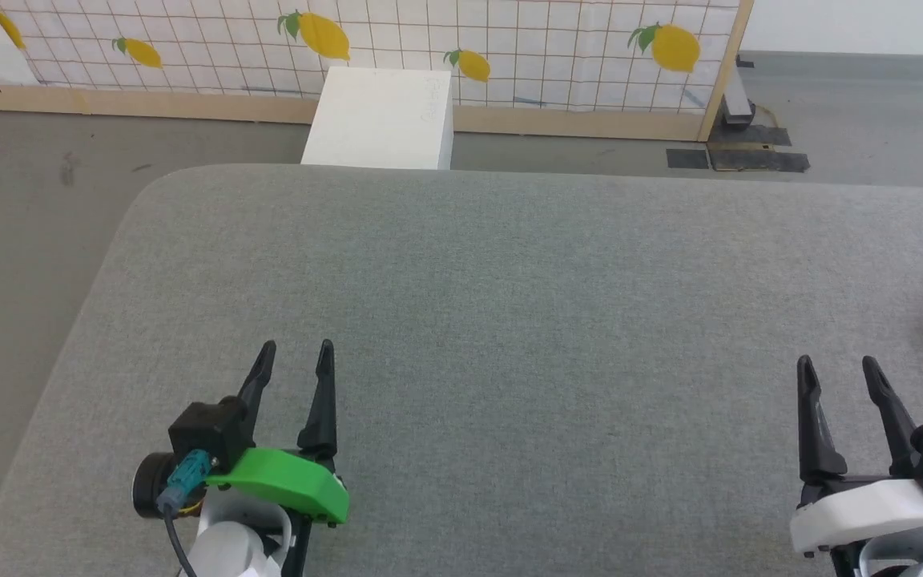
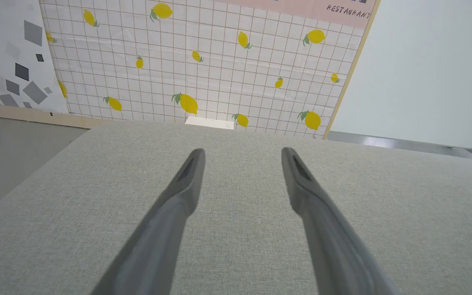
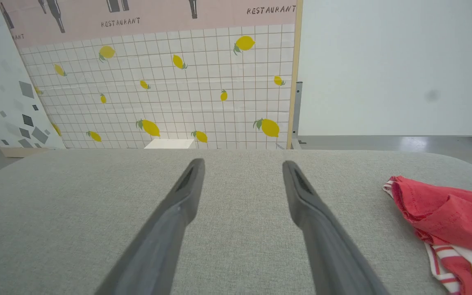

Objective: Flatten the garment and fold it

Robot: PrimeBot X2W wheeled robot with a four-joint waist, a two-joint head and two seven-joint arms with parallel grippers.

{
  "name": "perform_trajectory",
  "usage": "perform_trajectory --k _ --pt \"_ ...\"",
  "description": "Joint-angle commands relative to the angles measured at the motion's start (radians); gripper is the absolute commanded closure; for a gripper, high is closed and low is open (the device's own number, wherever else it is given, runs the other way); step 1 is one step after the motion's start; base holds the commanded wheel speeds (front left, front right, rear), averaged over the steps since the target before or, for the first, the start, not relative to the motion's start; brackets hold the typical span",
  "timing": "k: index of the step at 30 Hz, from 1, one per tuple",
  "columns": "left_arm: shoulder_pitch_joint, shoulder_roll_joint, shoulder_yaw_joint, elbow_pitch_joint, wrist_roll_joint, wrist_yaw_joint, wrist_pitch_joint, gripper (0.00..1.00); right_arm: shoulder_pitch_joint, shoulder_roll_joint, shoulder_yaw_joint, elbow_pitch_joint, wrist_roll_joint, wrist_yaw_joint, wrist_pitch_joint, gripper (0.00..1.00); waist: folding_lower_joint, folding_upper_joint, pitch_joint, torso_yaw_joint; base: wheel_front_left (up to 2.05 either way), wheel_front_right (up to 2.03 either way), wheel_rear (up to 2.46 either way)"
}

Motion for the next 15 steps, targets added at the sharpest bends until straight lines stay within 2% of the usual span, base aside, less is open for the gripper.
perform_trajectory --k 1,2,3,15 --pt "0.014 -0.005 0.004 -0.001 -0.001 0.004 -0.004 0.0 0.01 0.001 0.002 0.007 0.011 -0.002 -0.01 0.0 0.0001 0.0 0.001 -0.001 0.0 0.0 0.0" --pt "0.015 -0.006 0.004 -0.001 -0.002 0.004 -0.004 0.0 0.009 0.001 0.003 0.01 0.012 -0.002 -0.011 0.0 0.0001 0.0 0.001 -0.001 0.0 0.0 0.0" --pt "0.002 -0.001 0.001 0.0 0.0 0.0 0.0 1.0 0.0 0.0 0.003 0.01 0.006 0.0 -0.002 1.0 0.0001 0.0 0.001 -0.001 0.0 0.0 0.0" --pt "0.002 -0.001 -0.002 -0.001 0.001 0.0 0.002 1.0 0.0 0.0 0.002 0.011 0.006 0.0 0.001 1.0 0.0001 0.0 0.001 -0.002 0.0 0.0 0.0"
